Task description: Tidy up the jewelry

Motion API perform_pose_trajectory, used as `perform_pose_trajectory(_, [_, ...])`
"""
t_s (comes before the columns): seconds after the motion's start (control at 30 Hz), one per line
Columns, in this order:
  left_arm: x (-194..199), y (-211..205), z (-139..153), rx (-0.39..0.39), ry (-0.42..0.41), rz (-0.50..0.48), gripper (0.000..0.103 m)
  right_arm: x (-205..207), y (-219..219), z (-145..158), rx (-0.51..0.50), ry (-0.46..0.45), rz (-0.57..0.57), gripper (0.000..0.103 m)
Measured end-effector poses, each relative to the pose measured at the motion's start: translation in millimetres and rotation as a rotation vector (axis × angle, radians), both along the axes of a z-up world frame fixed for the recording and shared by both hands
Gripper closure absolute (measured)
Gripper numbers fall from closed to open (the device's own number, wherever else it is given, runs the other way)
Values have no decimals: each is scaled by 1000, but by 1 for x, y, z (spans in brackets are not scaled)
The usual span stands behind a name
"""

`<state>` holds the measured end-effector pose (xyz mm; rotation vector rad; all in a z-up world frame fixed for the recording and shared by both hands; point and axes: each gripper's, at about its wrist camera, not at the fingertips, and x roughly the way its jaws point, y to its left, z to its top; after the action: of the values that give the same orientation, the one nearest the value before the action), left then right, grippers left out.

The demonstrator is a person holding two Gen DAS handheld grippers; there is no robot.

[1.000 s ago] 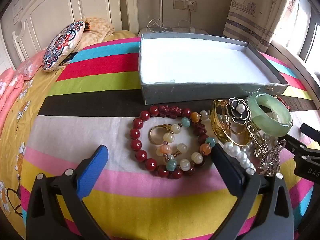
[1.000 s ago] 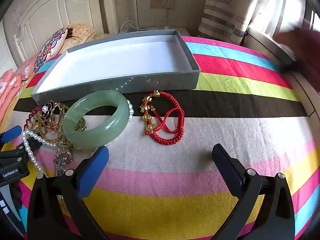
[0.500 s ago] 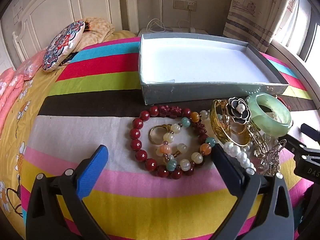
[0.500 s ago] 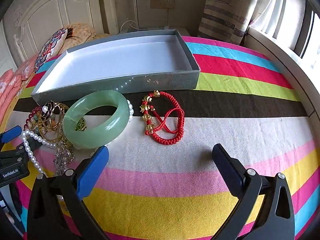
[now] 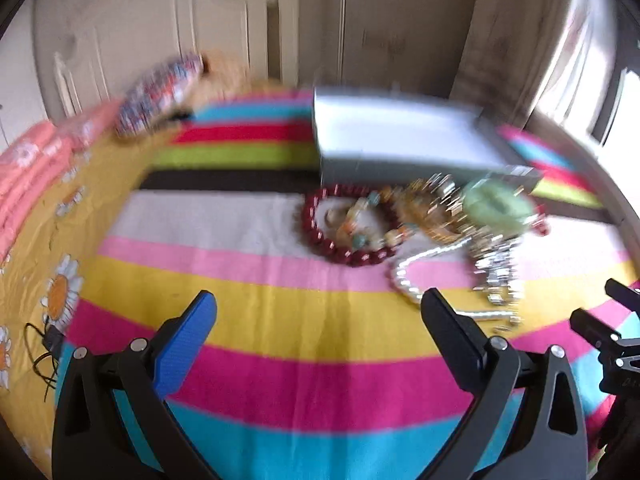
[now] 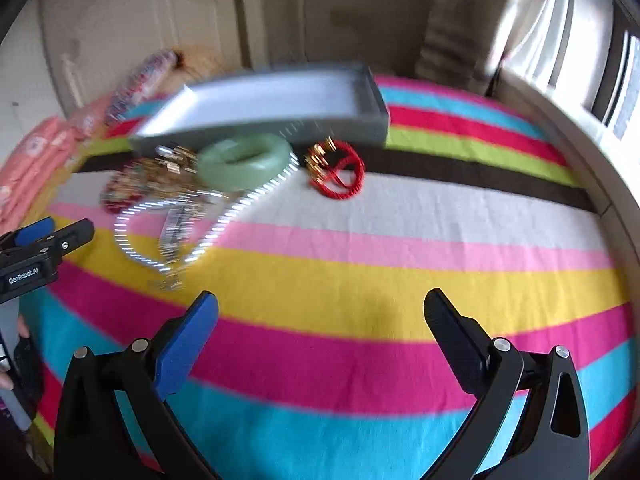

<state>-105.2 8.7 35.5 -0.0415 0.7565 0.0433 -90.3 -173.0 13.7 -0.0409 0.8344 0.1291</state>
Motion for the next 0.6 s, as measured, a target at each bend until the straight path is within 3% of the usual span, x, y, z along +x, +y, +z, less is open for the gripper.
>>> perform_pose_trajectory(0.1, [-40,-13,22,28,-124,-40,2,-24,6,17,-20,-66,33,4])
perform_pose_trajectory(0.3, [-77,-39,49,124,-176,-36,2,-60,21,47,-1,-177,61,4])
perform_pose_trajectory(0.6, [-103,-41,79,155,-313,-10,2,-83,29,70,-17,-303,73,4])
